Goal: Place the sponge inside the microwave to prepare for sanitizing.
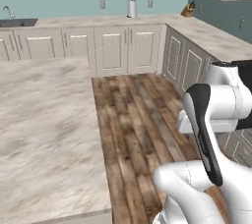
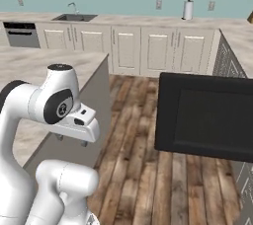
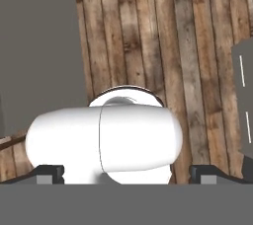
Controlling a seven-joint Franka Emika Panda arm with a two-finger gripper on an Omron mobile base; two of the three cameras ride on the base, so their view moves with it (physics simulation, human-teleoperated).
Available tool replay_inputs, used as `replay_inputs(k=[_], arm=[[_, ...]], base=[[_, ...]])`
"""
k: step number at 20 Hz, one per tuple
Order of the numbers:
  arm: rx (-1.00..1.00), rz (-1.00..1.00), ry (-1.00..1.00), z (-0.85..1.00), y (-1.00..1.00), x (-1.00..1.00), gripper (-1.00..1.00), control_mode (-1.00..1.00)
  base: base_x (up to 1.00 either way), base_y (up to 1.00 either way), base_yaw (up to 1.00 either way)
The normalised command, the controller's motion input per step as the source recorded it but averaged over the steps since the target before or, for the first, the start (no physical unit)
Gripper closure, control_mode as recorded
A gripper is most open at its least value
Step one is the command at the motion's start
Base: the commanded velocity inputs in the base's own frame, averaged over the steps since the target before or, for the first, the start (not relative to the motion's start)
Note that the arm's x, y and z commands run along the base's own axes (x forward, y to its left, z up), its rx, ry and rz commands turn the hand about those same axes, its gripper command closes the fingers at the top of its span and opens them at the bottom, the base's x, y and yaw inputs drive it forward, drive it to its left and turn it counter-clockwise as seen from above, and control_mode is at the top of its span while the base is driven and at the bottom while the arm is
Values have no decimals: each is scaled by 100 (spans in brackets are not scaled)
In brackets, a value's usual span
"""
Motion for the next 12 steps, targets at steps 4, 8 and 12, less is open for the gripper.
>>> replay_inputs(k=[4, 8, 12], arm=[[0, 0, 0, 0, 0, 0, -100, 100], [0, 0, 0, 0, 0, 0, -100, 100], [0, 0, 0, 0, 0, 0, -100, 100]], base=[[35, -28, 5], [31, -4, 0], [37, 0, 0]])
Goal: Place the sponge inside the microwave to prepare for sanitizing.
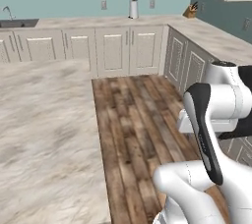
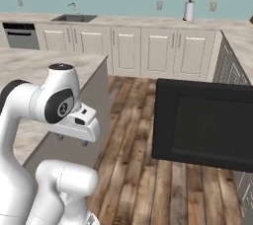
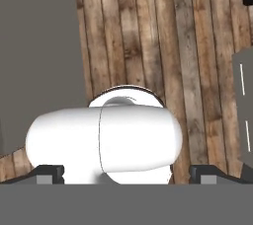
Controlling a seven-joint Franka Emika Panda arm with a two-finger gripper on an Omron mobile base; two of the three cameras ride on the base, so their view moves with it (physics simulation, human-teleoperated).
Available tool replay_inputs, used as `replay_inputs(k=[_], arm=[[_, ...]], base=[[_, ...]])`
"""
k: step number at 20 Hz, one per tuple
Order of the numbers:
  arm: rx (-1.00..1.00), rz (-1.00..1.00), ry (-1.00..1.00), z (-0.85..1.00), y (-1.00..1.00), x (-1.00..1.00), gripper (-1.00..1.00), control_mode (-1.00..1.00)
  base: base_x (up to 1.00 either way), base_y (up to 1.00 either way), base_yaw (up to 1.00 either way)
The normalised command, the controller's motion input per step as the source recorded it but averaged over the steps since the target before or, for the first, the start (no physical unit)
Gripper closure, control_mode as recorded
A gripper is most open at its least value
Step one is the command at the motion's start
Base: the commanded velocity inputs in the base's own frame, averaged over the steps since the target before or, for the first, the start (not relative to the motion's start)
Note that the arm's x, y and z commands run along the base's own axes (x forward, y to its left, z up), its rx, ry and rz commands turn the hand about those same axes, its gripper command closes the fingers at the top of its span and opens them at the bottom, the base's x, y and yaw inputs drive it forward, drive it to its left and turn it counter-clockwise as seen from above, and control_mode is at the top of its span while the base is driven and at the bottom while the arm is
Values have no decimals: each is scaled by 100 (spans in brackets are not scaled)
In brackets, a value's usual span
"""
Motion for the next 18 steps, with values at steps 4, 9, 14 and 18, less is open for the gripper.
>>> replay_inputs(k=[4, 9, 14, 18], arm=[[0, 0, 0, 0, 0, 0, -100, 100], [0, 0, 0, 0, 0, 0, -100, 100], [0, 0, 0, 0, 0, 0, -100, 100], [0, 0, 0, 0, 0, 0, -100, 100]], base=[[64, -5, 0], [65, 9, 0], [58, 23, -3], [60, 36, -5]])
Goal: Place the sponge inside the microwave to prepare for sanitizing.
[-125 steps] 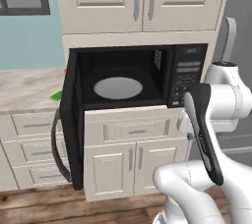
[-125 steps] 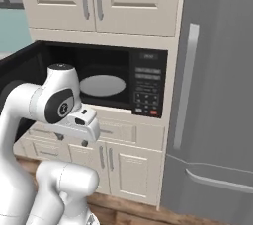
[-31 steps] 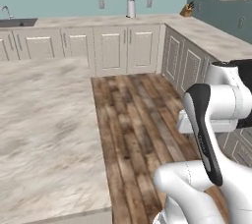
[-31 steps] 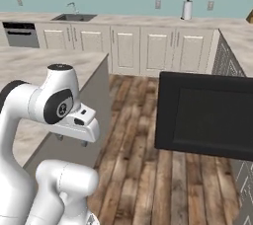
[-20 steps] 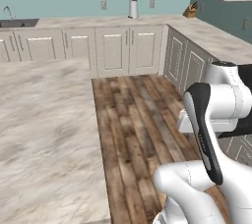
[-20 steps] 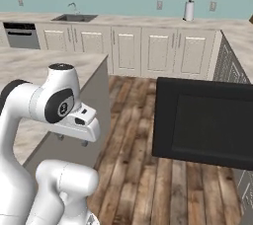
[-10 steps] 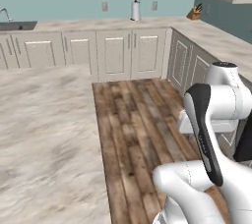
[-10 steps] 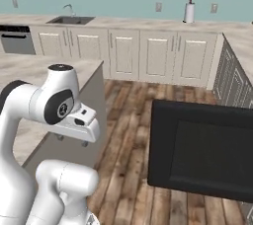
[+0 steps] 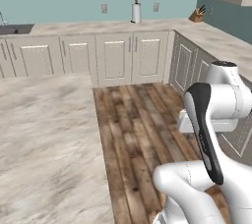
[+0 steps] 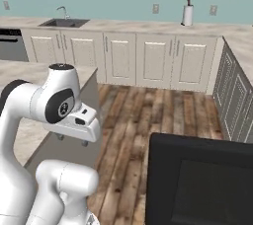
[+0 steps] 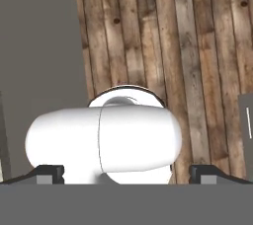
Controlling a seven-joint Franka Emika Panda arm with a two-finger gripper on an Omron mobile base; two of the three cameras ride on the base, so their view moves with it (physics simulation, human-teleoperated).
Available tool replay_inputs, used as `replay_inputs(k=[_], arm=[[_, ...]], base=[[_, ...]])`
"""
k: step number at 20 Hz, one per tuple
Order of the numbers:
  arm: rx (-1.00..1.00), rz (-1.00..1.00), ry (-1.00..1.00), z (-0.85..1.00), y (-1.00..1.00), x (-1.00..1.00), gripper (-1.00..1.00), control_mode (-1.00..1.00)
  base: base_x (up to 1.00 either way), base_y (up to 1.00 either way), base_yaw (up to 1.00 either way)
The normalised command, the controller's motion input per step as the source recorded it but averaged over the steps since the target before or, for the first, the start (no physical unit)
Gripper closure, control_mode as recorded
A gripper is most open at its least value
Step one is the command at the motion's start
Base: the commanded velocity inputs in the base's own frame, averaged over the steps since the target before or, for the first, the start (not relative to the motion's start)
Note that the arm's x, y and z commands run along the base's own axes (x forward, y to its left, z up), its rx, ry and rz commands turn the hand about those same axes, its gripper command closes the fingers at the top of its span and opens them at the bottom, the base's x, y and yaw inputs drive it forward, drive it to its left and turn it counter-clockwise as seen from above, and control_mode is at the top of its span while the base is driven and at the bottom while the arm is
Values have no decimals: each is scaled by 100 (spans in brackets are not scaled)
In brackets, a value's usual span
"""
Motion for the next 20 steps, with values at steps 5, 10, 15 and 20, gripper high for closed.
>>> replay_inputs(k=[5, 10, 15, 20], arm=[[0, 0, 0, 0, 0, 0, -100, 100], [0, 0, 0, 0, 0, 0, -100, 100], [0, 0, 0, 0, 0, 0, -100, 100], [0, 0, 0, 0, 0, 0, -100, 100]], base=[[49, 74, -2], [67, 53, 0], [85, 27, -2], [93, 20, -1]])
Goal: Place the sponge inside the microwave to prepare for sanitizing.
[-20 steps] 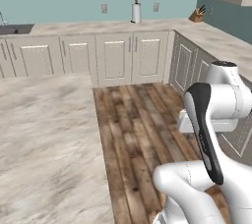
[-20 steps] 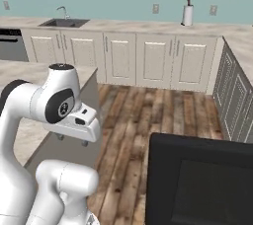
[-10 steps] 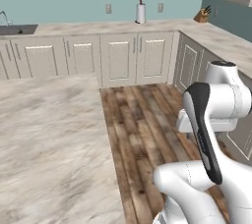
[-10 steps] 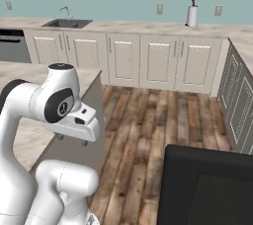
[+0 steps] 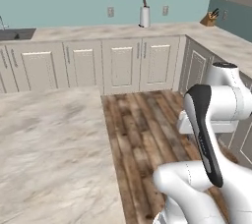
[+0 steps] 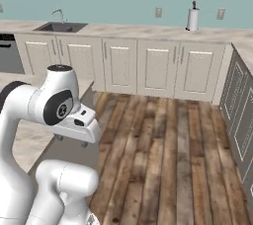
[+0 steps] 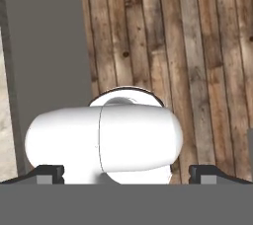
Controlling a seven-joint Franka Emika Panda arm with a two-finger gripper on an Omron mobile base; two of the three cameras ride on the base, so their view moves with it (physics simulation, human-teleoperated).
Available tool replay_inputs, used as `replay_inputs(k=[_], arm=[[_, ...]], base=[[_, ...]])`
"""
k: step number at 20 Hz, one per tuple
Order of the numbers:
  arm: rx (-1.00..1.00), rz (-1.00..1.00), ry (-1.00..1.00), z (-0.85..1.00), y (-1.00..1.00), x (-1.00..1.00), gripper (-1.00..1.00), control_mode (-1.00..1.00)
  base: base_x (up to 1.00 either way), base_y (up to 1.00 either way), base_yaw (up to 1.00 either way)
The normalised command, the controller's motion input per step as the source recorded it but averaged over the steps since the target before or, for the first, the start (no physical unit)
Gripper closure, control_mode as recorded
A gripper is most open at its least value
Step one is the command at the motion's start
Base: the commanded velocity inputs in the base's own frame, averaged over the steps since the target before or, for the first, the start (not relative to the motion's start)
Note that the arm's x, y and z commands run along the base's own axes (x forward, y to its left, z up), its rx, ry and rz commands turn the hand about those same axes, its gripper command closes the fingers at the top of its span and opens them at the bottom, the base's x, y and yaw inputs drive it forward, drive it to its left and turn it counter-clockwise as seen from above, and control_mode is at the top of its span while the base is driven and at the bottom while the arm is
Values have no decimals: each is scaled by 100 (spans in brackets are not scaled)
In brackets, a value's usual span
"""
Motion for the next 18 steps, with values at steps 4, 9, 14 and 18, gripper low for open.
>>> replay_inputs(k=[4, 9, 14, 18], arm=[[0, 0, 0, 0, 0, 0, -100, 100], [0, 0, 0, 0, 0, 0, -100, 100], [0, 0, 0, 0, 0, 0, -100, 100], [0, 0, 0, 0, 0, 0, -100, 100]], base=[[91, 22, 0], [98, 16, -1], [96, 11, -8], [76, 0, -38]])
